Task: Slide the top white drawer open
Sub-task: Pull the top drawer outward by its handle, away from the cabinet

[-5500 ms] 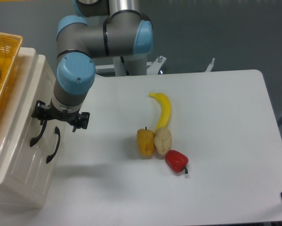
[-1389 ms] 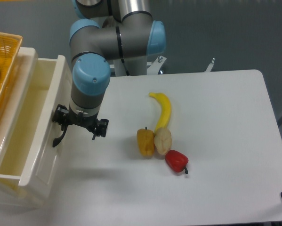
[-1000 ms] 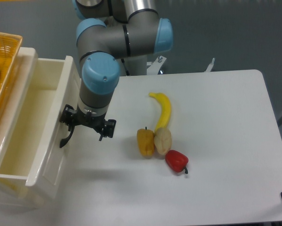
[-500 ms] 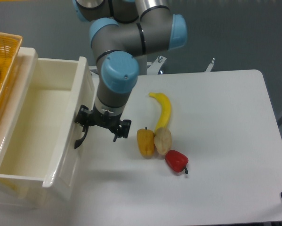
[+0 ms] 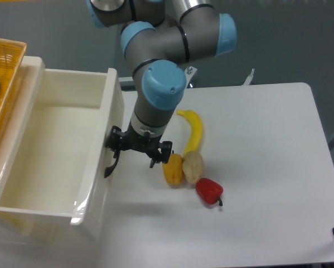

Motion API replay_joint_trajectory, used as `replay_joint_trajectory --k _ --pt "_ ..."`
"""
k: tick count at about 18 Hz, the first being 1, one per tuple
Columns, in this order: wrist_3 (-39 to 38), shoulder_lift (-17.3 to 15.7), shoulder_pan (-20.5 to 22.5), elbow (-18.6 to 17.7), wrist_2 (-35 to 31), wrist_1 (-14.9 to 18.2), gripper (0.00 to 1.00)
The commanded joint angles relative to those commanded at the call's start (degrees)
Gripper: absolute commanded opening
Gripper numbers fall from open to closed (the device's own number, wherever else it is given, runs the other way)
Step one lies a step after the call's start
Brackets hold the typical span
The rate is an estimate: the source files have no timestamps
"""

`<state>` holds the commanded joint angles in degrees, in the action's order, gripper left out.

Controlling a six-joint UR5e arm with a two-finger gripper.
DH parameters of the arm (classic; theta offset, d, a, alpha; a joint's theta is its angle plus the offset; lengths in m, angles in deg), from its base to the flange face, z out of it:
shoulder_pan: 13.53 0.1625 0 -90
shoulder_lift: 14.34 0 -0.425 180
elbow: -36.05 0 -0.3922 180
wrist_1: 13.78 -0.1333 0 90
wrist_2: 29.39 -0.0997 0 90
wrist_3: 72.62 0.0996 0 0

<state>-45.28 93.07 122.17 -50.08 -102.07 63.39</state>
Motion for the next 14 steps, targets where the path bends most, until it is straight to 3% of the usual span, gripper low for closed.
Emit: replay_joint_trajectory --k 14 --pt "-0.88 -0.35 1.32 -0.09 1.4 0.35 1.0"
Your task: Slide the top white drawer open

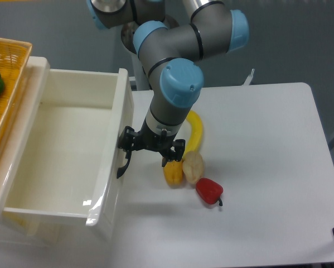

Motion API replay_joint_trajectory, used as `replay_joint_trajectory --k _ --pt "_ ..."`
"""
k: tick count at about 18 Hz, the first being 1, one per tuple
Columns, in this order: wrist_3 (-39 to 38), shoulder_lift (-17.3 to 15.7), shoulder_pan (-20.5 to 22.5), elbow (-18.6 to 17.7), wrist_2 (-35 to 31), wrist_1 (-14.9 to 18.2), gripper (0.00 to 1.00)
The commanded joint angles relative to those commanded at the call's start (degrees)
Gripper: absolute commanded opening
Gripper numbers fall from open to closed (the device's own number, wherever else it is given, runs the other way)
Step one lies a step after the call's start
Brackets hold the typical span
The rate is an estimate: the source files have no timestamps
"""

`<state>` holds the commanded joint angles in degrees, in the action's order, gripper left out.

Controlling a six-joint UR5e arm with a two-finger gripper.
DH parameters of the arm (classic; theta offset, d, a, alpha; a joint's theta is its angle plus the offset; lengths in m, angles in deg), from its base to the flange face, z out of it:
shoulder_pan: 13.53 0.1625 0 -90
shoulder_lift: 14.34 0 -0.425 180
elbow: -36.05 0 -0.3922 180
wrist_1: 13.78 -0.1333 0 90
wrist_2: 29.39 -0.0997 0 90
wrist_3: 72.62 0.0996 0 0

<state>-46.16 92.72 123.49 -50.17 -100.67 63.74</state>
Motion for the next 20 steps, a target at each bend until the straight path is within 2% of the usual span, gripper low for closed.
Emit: replay_joint_trajectory --k 5,12,16,20 --pt "-0.18 -0.09 0.0 -0.35 3.16 2.72 1.0" --pt "0.26 -0.53 0.44 -0.35 3.87 2.64 1.0" --pt "1.23 -0.88 2.9 0.09 3.17 1.76 1.0" --pt "6.05 -1.85 5.79 0.18 2.64 1.67 1.0"
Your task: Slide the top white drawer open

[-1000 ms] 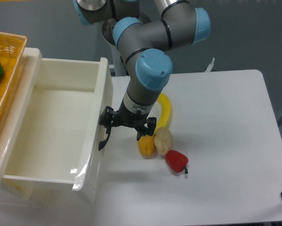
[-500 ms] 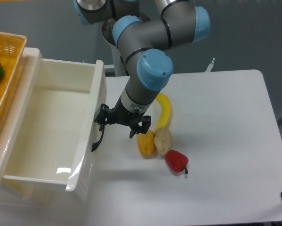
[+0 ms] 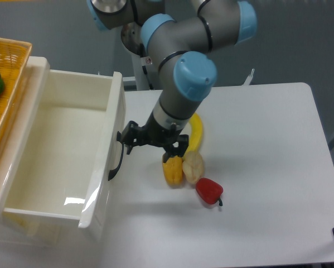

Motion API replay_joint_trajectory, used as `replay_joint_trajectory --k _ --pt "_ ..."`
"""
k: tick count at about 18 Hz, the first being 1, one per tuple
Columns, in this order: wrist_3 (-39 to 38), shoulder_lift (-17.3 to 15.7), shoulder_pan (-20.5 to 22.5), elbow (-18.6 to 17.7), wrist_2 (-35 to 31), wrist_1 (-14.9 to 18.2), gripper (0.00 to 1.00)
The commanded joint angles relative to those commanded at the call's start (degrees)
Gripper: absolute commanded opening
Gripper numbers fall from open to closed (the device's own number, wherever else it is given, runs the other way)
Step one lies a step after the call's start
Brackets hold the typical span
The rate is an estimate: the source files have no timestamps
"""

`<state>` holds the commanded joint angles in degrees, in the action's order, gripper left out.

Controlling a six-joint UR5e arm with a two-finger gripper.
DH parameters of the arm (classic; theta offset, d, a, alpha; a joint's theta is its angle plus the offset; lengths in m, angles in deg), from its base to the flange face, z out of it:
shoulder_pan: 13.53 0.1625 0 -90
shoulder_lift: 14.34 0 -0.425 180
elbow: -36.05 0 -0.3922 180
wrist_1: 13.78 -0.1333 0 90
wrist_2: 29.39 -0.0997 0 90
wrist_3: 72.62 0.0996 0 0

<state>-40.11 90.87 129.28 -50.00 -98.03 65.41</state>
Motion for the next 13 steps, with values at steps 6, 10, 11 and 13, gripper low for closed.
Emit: replay_joint_trajectory --k 6,10,11,13 --pt "11.42 0.52 0.27 -1.49 -12.56 0.0 1.0" --pt "20.29 1.49 0.45 -1.32 -18.88 -2.97 1.0" --pt "22.49 1.67 0.62 -1.49 -20.2 -4.12 1.0" --pt "26.45 2.89 1.41 -1.5 -20.83 -5.79 1.0"
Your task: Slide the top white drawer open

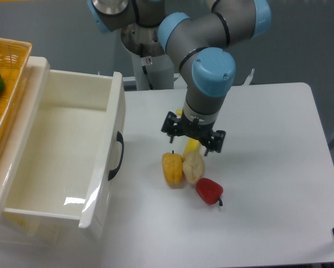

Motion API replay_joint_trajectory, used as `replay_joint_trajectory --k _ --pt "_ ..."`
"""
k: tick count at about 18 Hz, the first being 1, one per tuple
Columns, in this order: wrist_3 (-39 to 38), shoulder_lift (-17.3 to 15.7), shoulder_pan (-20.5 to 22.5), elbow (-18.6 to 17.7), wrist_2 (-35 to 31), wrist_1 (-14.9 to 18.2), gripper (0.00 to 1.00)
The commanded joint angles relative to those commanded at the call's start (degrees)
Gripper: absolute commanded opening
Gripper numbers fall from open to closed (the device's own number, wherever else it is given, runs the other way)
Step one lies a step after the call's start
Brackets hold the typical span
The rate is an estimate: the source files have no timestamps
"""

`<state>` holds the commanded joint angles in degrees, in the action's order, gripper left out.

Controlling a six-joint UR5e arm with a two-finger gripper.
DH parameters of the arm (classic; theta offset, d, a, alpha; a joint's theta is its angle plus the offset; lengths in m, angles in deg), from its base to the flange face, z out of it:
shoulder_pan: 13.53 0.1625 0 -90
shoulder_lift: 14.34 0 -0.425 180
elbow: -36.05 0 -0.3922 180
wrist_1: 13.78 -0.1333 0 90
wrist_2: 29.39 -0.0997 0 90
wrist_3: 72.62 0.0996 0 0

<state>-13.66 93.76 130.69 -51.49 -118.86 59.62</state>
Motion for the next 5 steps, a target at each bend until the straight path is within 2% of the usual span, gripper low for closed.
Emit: replay_joint_trajectory --k 2,5 --pt "1.77 0.88 0.97 0.0 -0.61 -1.5 1.0" --pt "4.05 0.8 2.03 -0.17 -0.97 -1.5 1.0"
